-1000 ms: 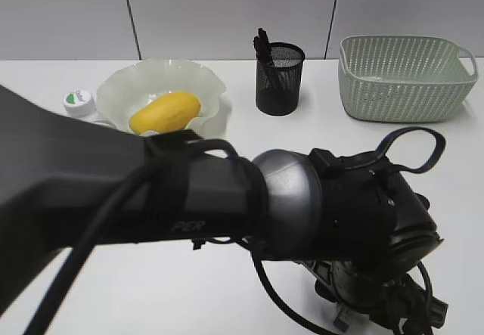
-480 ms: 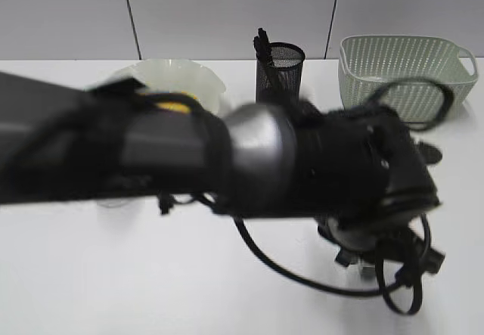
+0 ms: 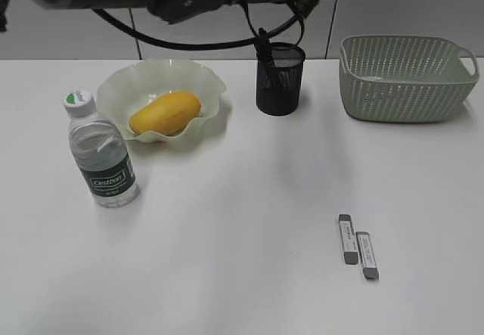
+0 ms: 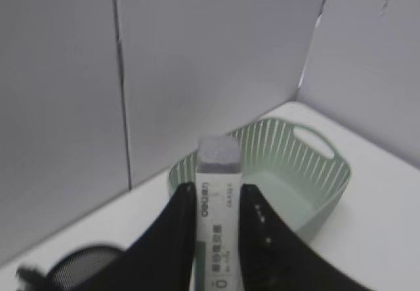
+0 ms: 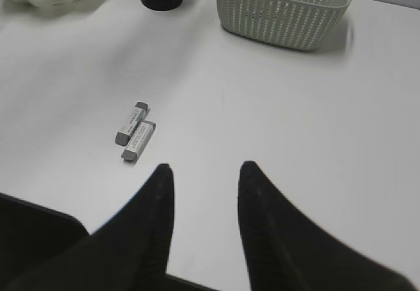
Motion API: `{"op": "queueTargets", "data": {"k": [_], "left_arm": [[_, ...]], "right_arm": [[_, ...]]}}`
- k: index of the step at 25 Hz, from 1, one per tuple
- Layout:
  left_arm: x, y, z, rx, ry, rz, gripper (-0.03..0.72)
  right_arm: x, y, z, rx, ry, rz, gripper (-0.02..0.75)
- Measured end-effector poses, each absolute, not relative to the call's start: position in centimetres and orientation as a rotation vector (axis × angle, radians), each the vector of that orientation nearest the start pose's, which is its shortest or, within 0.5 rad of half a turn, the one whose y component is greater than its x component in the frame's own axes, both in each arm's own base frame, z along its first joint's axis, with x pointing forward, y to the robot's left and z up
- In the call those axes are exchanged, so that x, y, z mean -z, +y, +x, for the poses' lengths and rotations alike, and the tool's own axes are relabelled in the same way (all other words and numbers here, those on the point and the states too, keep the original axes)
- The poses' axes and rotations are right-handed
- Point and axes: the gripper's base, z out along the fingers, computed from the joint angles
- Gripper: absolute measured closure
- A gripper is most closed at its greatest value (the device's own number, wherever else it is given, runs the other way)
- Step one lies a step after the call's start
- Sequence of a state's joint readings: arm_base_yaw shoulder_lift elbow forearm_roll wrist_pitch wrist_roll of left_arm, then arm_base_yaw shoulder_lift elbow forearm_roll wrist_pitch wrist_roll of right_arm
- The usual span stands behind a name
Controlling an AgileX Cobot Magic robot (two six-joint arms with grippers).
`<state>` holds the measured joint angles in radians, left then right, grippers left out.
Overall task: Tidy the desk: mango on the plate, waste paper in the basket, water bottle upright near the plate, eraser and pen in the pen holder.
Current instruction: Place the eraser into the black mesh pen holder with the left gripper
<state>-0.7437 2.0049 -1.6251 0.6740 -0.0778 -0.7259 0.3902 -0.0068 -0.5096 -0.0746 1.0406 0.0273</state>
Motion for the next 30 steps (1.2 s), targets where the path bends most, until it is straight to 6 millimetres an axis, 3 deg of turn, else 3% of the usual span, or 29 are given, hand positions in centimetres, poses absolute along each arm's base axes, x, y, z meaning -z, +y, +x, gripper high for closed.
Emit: {"op": "queueTargets", "data": {"k": [3, 7, 9, 26, 30], "left_arm": [[-27.1, -32.9, 37.8, 0.681, 1.599, 0.717, 0.545], [-23.2, -30.8, 40.9, 0.668, 1.66, 0.663, 0.545], [-22.2, -29.8, 42.0, 0.672, 1.684, 0.611, 0.545], [-18.1, -30.8, 45.0, 0.699, 1.625, 0.55, 0.543], [-17.1, -30.9, 45.1, 0.698, 1.645, 0.549, 0.461]], "right_arm": [[-28.2, -0.8, -0.4, -0.178, 1.978, -0.359, 0.46], [-28.2, -0.8, -0.4, -0.178, 1.978, -0.359, 0.46], [-28.2, -0.8, -0.4, -0.178, 1.978, -0.359, 0.46], [-28.2, -0.8, -0.4, -0.178, 1.977, -0.359, 0.491], [-28.2, -0.8, -0.4, -0.178, 1.977, -0.359, 0.494]]}}
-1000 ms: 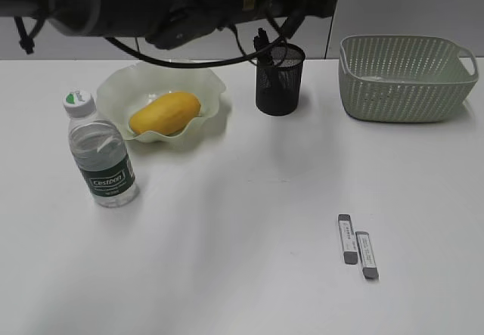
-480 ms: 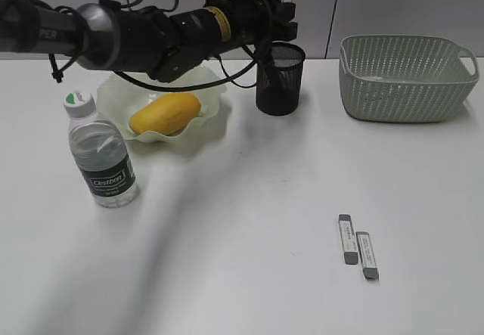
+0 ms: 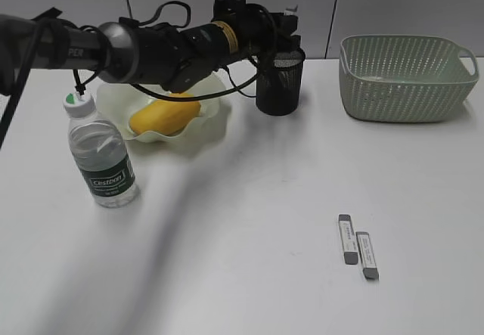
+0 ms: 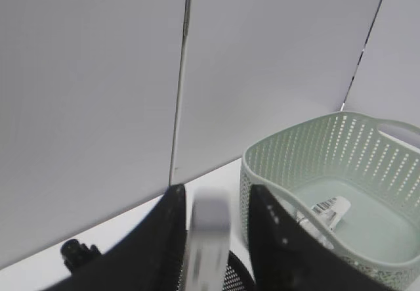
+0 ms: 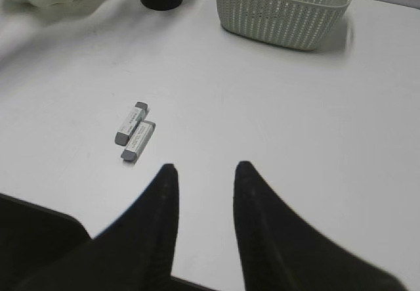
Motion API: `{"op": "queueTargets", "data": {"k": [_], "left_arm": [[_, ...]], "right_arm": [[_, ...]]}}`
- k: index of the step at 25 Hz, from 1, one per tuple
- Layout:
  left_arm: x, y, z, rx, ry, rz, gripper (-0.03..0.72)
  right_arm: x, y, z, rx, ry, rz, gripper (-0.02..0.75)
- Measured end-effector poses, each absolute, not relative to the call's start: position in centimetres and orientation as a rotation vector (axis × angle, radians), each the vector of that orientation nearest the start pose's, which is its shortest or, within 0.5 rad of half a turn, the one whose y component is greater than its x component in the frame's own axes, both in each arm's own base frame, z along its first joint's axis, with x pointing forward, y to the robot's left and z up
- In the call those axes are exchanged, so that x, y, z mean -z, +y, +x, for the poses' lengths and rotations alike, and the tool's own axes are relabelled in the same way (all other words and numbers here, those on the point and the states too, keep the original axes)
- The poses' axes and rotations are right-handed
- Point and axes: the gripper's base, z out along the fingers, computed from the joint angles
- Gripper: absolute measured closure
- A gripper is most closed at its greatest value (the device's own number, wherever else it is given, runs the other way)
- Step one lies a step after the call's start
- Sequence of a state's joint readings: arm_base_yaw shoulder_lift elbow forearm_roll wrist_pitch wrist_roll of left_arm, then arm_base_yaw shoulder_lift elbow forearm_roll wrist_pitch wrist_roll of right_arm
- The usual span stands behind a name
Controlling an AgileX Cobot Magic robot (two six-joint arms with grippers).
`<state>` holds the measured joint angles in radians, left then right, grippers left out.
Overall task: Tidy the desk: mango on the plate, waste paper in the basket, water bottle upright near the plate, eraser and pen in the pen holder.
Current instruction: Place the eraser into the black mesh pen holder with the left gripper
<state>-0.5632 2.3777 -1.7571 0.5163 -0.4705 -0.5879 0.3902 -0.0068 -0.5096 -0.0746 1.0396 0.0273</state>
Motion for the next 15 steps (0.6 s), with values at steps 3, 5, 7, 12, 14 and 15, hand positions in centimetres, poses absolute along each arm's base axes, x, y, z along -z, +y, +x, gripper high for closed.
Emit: {"op": "queueTargets", "data": {"k": [3, 5, 7, 12, 14, 15], "left_arm": [[-17.1, -30.9, 45.1, 0.699, 1.648, 0.545, 0.412], [-17.1, -30.8, 45.2, 0.698, 1.648, 0.541, 0.403], [-17.1, -30.6, 45.3, 0.696, 1.648, 0.538, 0.398], [-20.0, -30.1, 44.8, 0.616, 1.771, 0.488, 0.397], [-22.7, -29.4, 43.9, 0.514, 1.868, 0.453, 0.397], [-23.8, -29.0, 43.5, 0.466, 1.914, 0.431, 0.397]], "right_arm": [[-28.2, -0.8, -0.4, -0.178, 1.977, -0.359, 0.495], [-28.2, -0.8, -0.4, -0.178, 1.977, -0.359, 0.495], [-28.2, -0.8, -0.4, -0.178, 1.977, -0.359, 0.495], [-28.2, -0.8, -0.4, -0.178, 1.977, -0.359, 0.495], [-28.2, -0.8, -0.4, -0.178, 1.977, -0.359, 0.495], [-28.2, -0.8, -0.4, -0.178, 1.977, -0.359, 0.495]]}}
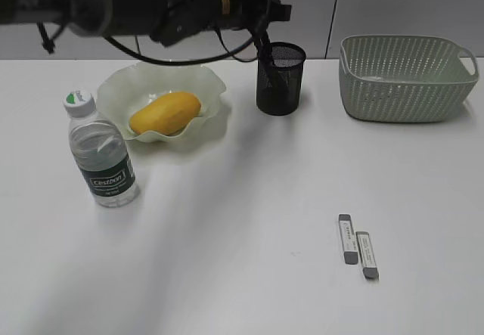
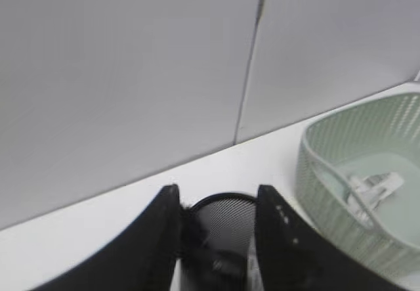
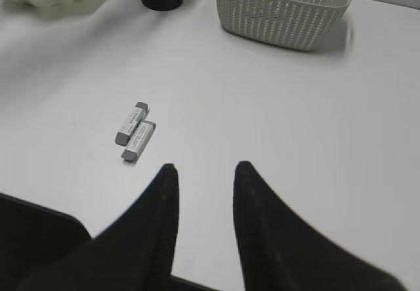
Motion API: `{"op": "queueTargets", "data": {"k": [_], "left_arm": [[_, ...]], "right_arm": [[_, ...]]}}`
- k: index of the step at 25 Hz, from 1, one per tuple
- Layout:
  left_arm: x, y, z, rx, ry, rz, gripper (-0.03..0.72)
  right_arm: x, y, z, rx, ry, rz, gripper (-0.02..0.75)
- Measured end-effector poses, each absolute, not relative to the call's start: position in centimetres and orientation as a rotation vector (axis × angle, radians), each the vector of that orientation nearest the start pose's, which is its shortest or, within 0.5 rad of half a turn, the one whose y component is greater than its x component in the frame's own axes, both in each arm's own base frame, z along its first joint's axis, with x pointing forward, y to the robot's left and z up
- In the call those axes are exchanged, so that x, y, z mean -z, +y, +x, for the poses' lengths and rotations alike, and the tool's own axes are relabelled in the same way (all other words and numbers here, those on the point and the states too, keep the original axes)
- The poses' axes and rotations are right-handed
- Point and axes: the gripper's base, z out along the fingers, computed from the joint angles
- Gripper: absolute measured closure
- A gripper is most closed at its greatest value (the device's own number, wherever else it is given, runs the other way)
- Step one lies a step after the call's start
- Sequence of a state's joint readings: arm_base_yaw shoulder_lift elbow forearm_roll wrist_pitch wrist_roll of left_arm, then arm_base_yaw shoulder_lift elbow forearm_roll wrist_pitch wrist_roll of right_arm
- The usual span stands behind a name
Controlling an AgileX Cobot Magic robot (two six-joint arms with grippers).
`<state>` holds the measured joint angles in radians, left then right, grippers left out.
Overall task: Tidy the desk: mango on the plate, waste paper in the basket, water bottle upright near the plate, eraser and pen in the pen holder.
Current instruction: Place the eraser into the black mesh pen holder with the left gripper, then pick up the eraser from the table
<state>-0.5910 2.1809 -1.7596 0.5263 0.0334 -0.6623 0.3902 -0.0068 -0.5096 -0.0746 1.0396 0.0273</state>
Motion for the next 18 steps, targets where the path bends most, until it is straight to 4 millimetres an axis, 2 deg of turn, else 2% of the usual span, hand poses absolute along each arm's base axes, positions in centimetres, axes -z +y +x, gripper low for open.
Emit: {"op": "queueTargets", "data": {"k": [2, 5, 9, 11, 13, 16, 18], "left_arm": [[-26.1, -27.5, 42.5, 0.315, 2.02, 0.408, 0.399], [-28.5, -25.1, 41.1, 0.106, 2.136, 0.447, 0.4], [-32.2, -22.9, 37.9, 0.066, 2.137, 0.48, 0.414], [-33.7, -21.3, 35.4, 0.079, 2.117, 0.488, 0.438], [-35.5, -19.1, 32.1, 0.1, 2.076, 0.489, 0.447], [-35.9, -15.3, 26.3, 0.108, 2.069, 0.488, 0.446], [-35.2, -12.5, 22.3, 0.096, 2.091, 0.478, 0.43]], "right_arm": [[-28.2, -0.8, -0.4, -0.178, 1.977, -0.359, 0.495], [-28.2, -0.8, -0.4, -0.178, 1.977, -0.359, 0.495], [-28.2, -0.8, -0.4, -0.178, 1.977, -0.359, 0.495], [-28.2, -0.8, -0.4, -0.178, 1.977, -0.359, 0.495], [-28.2, -0.8, -0.4, -0.178, 1.977, -0.359, 0.495], [-28.2, -0.8, -0.4, -0.178, 1.977, -0.359, 0.495], [-28.2, -0.8, -0.4, -0.178, 1.977, -0.359, 0.495]]}}
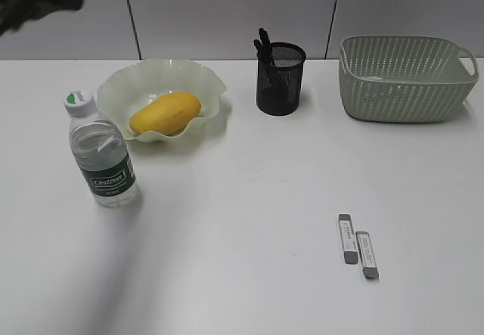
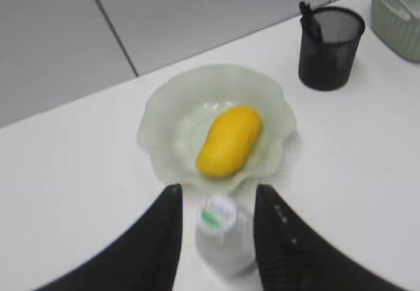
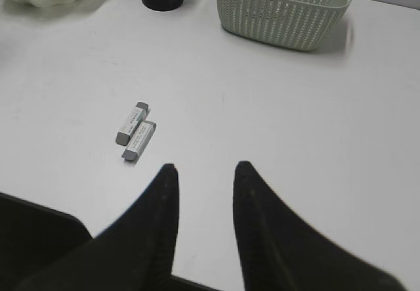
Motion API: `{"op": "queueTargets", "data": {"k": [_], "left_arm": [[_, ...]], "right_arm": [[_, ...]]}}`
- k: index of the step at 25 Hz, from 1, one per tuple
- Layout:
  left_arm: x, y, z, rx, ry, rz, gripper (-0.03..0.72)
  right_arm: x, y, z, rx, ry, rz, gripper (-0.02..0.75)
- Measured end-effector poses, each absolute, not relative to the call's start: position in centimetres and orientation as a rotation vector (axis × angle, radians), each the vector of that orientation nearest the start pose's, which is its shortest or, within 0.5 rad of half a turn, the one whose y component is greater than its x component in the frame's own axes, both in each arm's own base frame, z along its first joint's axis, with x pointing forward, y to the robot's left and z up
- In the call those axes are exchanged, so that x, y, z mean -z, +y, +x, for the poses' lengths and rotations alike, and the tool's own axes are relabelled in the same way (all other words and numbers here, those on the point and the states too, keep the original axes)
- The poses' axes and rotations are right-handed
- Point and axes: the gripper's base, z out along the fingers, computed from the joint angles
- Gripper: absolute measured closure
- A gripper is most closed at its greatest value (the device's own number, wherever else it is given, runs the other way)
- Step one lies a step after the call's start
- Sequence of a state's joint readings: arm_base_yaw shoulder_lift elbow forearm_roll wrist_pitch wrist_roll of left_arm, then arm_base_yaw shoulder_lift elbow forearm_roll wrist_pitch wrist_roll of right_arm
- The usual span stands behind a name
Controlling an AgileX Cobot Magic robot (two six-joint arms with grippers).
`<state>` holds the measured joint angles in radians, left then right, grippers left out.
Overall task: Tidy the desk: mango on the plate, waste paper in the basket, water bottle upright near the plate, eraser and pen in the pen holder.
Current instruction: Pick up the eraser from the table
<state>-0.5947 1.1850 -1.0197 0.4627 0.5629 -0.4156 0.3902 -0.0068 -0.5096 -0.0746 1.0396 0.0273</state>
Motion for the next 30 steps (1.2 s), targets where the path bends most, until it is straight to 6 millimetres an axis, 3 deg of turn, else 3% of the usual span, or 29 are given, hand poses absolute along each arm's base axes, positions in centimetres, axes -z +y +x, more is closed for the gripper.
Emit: {"op": "queueTargets", "data": {"k": [6, 10, 13, 18, 22, 30], "left_arm": [[-34.1, -3.3, 9.6, 0.125, 2.074, 0.316, 0.282], [-32.6, 0.3, 4.1, 0.208, 2.042, 0.219, 0.167], [-31.6, 1.8, 1.5, 0.259, 2.048, 0.18, 0.14], [-30.5, 2.8, 0.0, 0.26, 2.084, 0.169, 0.132], [-29.1, 2.6, 0.3, 0.228, 2.144, 0.2, 0.143], [-28.9, 1.6, 1.0, 0.283, 2.066, 0.253, 0.148]], "right_arm": [[-28.2, -0.8, -0.4, -0.178, 1.977, -0.359, 0.496], [-28.2, -0.8, -0.4, -0.179, 1.977, -0.359, 0.496], [-28.2, -0.8, -0.4, -0.179, 1.977, -0.359, 0.496], [-28.2, -0.8, -0.4, -0.179, 1.977, -0.359, 0.496], [-28.2, -0.8, -0.4, -0.179, 1.977, -0.359, 0.496], [-28.2, -0.8, -0.4, -0.179, 1.977, -0.359, 0.496]]}}
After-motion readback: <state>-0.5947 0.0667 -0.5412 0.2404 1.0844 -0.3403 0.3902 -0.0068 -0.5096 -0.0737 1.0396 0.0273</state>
